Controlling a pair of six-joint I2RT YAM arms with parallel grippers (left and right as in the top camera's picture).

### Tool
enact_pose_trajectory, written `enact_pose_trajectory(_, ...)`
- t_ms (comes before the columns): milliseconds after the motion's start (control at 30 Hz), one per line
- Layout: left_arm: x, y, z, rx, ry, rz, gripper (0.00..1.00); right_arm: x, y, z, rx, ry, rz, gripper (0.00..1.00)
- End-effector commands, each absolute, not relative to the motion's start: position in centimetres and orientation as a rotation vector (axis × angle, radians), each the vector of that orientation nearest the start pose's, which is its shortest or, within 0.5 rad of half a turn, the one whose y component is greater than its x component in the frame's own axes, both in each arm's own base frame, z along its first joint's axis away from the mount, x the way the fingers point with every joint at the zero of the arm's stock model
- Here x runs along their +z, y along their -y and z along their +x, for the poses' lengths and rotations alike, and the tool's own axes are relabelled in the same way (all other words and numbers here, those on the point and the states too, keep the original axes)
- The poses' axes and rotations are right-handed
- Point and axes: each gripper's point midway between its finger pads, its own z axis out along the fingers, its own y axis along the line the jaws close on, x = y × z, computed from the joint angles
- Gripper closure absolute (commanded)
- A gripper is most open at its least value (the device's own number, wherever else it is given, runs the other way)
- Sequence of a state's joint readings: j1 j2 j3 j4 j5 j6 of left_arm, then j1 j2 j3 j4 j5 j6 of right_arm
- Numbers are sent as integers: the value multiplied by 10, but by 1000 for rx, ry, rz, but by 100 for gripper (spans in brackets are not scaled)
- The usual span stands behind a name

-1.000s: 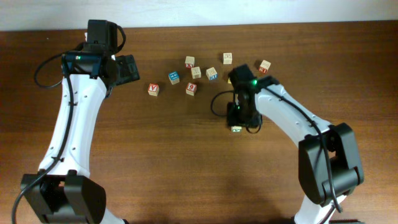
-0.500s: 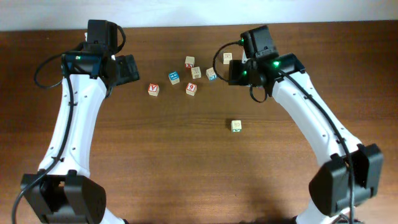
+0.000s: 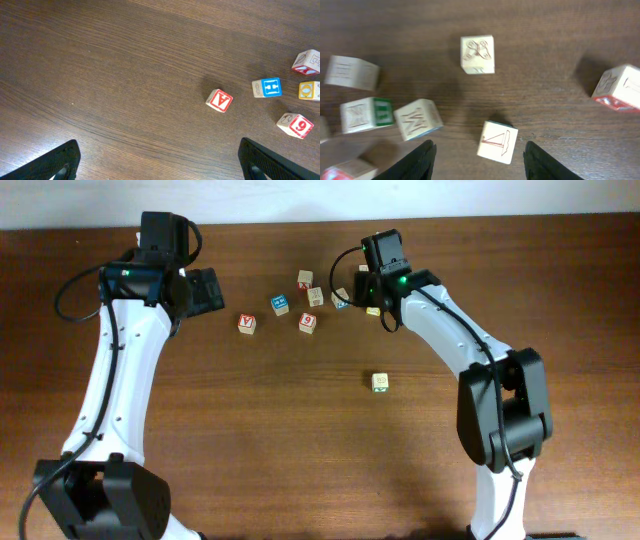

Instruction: Rotate 5 blocks

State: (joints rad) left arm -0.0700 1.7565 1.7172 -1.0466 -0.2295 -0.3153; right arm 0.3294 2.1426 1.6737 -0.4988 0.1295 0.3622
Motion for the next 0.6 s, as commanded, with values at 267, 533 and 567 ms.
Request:
enact_pose_trajectory(267,214,-11,435,181,-2569,-417,1,32,-142,537,40,-2527,319,44)
enact_pose_trajectory(533,214,-11,435,181,-2569,-417,1,17,-143,539,35,-2539,318,53)
enact_pose_trajectory(567,214,-11,435,181,-2569,-417,1,17,-143,539,35,-2540,318,57)
